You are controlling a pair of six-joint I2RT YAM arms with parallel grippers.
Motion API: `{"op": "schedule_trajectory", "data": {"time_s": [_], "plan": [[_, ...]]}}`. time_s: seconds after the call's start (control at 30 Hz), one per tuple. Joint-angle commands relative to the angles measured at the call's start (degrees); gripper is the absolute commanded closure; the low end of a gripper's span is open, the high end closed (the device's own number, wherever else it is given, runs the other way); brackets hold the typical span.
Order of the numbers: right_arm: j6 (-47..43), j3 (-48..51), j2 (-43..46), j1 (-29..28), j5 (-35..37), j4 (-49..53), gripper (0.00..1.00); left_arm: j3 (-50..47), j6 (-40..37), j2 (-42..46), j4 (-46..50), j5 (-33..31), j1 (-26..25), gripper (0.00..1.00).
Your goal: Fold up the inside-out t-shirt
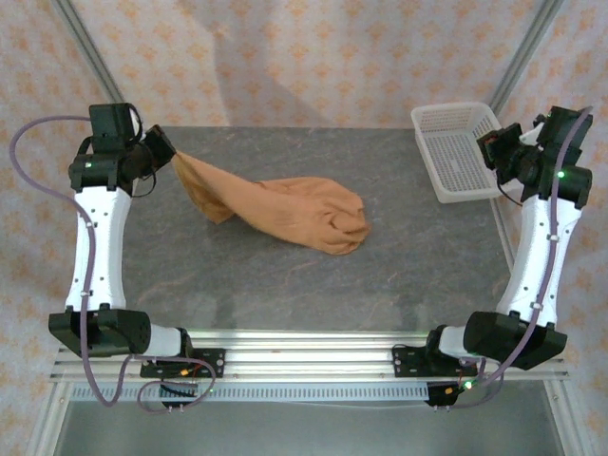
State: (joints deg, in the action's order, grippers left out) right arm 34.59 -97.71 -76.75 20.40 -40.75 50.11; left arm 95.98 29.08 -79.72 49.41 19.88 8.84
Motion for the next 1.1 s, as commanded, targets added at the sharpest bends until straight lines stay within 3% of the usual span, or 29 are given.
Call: {"op": "schedule_trajectory", "data": {"time_s": [0.0,0.13,0.33,0.5,0.6,0.77,0.9,1.07], "plan": [[3.6,-2.8,-1.8,-3.5,-3.4,-3.5,1.00,4.9,1.2,-2.4,-2.0,3.9,-3.2,1.00],[2.4,2.3,-1.7,-10.8,1.1,-5.1,1.00,0.0,1.2,-3.1,-4.2,4.6,-7.3,1.00],[-0.2,19.6,-1.6,-26.6,11.8,-11.8,1.00,-15.7,3.4,1.0,-10.4,4.6,-8.4,1.00],[-2.7,26.8,-9.6,-42.3,22.8,-17.0,1.00,-24.8,3.6,1.9,-13.4,4.9,-9.2,1.00],[-4.2,25.6,-16.3,-48.1,26.3,-17.6,0.95,-27.8,3.4,1.8,-14.5,5.0,-9.9,1.00],[-6.3,22.4,-24.2,-54.0,30.8,-16.0,0.82,-31.0,2.7,1.9,-15.0,4.7,-10.2,1.00],[-6.5,21.5,-27.6,-55.6,31.0,-16.3,0.68,-31.9,2.4,1.7,-15.4,4.8,-10.2,1.00],[-5.9,20.0,-30.1,-55.9,30.5,-17.3,0.64,-32.9,2.6,1.6,-16.2,5.1,-10.2,1.00]]}}
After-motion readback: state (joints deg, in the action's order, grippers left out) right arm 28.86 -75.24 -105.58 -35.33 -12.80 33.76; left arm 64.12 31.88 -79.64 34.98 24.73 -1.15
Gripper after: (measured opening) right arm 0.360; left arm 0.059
